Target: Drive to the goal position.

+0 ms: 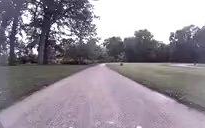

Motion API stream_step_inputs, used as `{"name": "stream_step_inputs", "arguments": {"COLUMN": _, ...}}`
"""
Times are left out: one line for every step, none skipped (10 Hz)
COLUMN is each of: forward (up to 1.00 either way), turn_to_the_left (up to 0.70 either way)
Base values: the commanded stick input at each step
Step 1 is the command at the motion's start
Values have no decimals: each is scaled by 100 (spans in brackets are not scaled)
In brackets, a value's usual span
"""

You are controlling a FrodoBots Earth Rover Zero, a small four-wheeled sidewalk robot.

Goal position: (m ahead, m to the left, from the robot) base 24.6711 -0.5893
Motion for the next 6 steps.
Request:
{"name": "stream_step_inputs", "arguments": {"forward": 70, "turn_to_the_left": 0}}
{"name": "stream_step_inputs", "arguments": {"forward": 70, "turn_to_the_left": 0}}
{"name": "stream_step_inputs", "arguments": {"forward": 70, "turn_to_the_left": 0}}
{"name": "stream_step_inputs", "arguments": {"forward": 70, "turn_to_the_left": 0}}
{"name": "stream_step_inputs", "arguments": {"forward": 70, "turn_to_the_left": 0}}
{"name": "stream_step_inputs", "arguments": {"forward": 70, "turn_to_the_left": 0}}
